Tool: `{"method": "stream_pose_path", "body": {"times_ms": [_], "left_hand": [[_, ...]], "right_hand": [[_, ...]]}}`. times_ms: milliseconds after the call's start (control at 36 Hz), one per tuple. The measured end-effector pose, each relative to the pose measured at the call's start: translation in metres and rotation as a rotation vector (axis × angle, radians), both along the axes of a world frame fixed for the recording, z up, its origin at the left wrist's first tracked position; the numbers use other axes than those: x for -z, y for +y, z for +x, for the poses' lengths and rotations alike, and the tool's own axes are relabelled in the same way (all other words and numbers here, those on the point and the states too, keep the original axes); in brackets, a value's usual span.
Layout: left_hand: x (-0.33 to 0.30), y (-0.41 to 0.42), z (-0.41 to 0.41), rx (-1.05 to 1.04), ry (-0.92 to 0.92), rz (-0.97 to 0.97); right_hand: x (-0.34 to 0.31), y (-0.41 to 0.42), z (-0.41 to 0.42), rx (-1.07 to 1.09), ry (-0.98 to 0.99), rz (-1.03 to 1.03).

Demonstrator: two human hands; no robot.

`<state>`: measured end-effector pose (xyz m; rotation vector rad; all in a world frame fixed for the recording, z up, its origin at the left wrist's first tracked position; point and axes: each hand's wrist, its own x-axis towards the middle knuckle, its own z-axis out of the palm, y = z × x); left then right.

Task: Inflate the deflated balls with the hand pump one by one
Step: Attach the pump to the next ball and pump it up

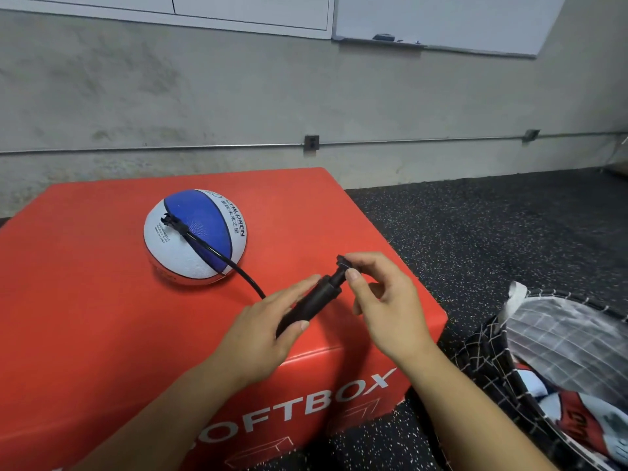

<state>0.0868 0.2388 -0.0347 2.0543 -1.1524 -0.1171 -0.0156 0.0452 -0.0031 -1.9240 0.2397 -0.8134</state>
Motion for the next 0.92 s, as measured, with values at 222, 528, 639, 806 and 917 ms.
{"method": "stream_pose_path", "body": {"times_ms": [222, 528, 639, 806, 917], "left_hand": [[0.0, -0.003, -0.001, 0.01, -0.06, 0.035], [-0.002, -0.005, -0.005, 0.013, -0.158, 0.08], [-0.003, -0.002, -0.005, 0.009, -0.126, 0.073], [-0.002, 0.006, -0.001, 0.011, -0.016, 0.02], [-0.001, 0.011, 0.0, 0.016, 0.032, -0.017]], "right_hand": [[-0.019, -0.019, -0.01, 0.072, -0.092, 0.149], [-0.041, -0.062, -0.031, 0.226, -0.199, 0.234], [-0.049, -0.052, -0.027, 0.214, -0.233, 0.201], [-0.062, -0.033, -0.011, 0.192, -0.275, 0.136], [-0.062, -0.013, -0.004, 0.135, -0.266, 0.073]]}}
